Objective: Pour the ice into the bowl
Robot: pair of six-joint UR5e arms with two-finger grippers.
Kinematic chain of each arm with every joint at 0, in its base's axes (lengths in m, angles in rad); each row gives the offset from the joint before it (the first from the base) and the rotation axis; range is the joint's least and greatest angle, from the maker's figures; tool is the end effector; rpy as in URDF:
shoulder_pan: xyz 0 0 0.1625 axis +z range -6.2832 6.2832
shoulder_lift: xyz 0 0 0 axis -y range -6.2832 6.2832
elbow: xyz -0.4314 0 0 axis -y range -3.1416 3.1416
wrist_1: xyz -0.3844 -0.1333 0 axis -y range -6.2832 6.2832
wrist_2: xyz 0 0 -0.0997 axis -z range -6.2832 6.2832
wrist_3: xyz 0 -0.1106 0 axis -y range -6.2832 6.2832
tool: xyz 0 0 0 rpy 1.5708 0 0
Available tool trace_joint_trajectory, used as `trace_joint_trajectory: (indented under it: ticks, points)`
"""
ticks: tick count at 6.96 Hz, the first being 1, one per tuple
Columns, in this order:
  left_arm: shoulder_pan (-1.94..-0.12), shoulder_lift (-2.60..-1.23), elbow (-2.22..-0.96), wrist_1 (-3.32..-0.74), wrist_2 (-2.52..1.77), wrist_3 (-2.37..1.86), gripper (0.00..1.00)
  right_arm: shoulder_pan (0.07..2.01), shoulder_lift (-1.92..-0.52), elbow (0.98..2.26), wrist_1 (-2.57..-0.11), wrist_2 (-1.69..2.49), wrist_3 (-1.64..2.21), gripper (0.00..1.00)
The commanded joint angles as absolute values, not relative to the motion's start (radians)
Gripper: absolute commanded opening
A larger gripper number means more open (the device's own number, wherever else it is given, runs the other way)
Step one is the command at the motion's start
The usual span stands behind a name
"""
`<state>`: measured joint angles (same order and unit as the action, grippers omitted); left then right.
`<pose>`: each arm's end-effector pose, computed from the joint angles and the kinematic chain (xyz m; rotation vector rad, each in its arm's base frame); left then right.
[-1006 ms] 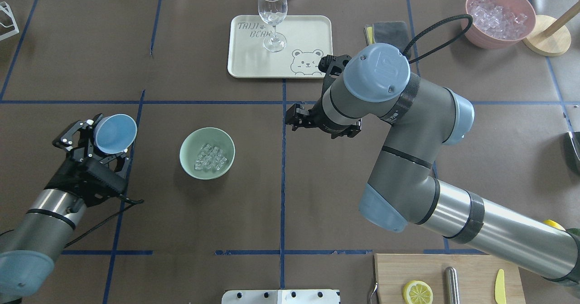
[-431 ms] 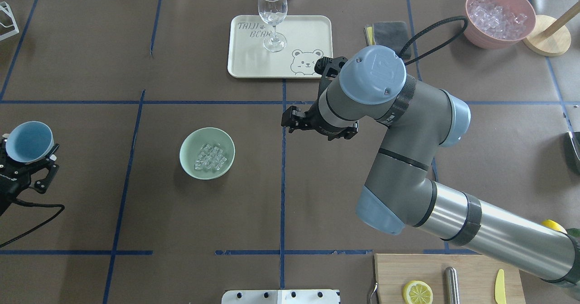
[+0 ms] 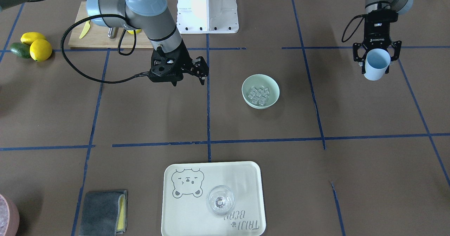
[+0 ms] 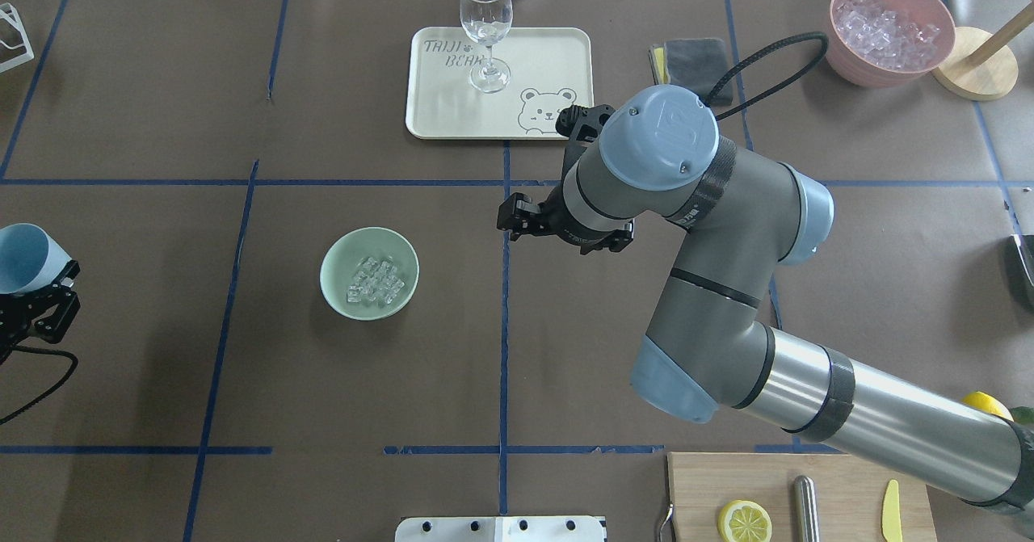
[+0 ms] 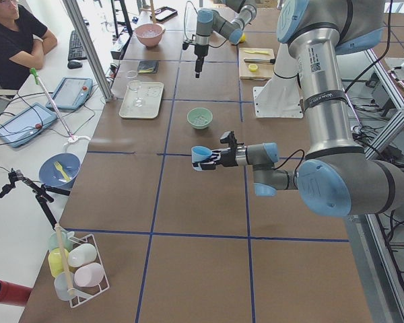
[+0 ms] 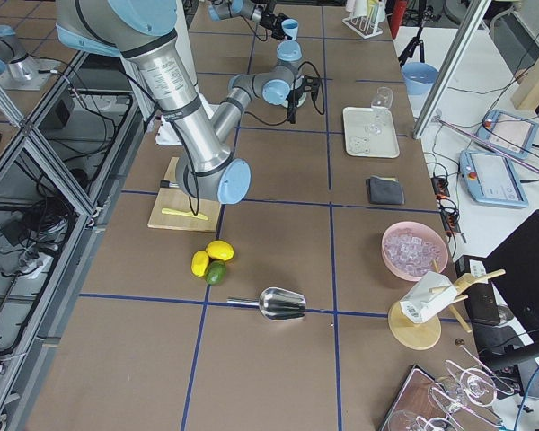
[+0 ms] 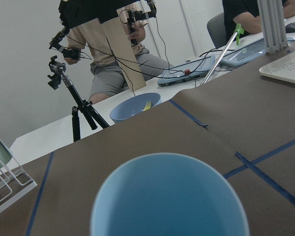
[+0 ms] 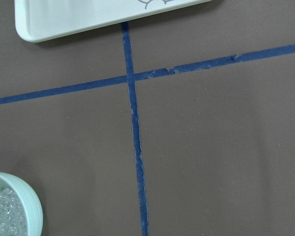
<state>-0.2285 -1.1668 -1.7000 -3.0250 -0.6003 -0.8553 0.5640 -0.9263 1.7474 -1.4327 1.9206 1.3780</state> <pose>0.2376 -0.2858 0.5951 1.2312 0.5667 -0.1612 -0.5097 -0.4353 0.2041 0.0510 -1.0011 0.1719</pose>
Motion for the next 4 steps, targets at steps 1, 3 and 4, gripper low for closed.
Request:
trace_joint_trajectory:
  ticks: [1,3,4]
  points:
    - [-0.227,-1.169,-1.668,-3.025,-0.594,-1.117,0.00,0.549,-0.916,1.744,-1.434,1.919,1.400,1.00]
    - [-0.229,-1.189,-1.661,-3.011,-0.592,-1.155,0.00,0.514,-0.852,1.685,-1.434,1.913,1.440,1.00]
    - [-0.229,-1.227,-1.620,-3.008,-0.592,-1.158,0.00,0.500,-0.818,1.640,-1.434,1.908,1.442,1.00]
